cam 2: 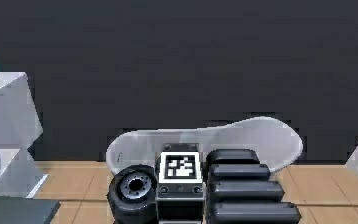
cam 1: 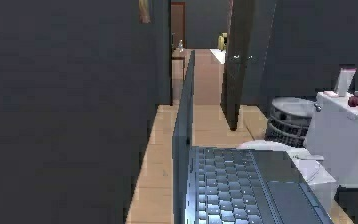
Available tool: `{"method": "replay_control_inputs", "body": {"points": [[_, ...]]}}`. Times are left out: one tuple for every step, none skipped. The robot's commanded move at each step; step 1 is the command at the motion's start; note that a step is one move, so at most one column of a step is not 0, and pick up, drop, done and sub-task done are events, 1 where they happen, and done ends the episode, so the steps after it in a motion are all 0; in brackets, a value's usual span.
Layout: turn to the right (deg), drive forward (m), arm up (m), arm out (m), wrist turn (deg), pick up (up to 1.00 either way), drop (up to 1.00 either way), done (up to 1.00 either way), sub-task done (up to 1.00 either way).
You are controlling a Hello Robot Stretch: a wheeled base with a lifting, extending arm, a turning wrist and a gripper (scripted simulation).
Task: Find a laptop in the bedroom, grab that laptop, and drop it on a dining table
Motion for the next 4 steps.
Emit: {"method": "replay_control_inputs", "body": {"points": [[0.0, 1.00, 0.00, 0.00, 0.0, 0.00, 0.00, 0.00, 0.00], [6.0, 0.00, 0.00, 0.00, 0.0, 0.00, 0.00, 0.00, 0.00], [0.0, 0.45, 0.00, 0.00, 0.0, 0.00, 0.00, 0.00, 0.00], [9.0, 0.00, 0.00, 0.00, 0.0, 0.00, 0.00, 0.00, 0.00]]}}
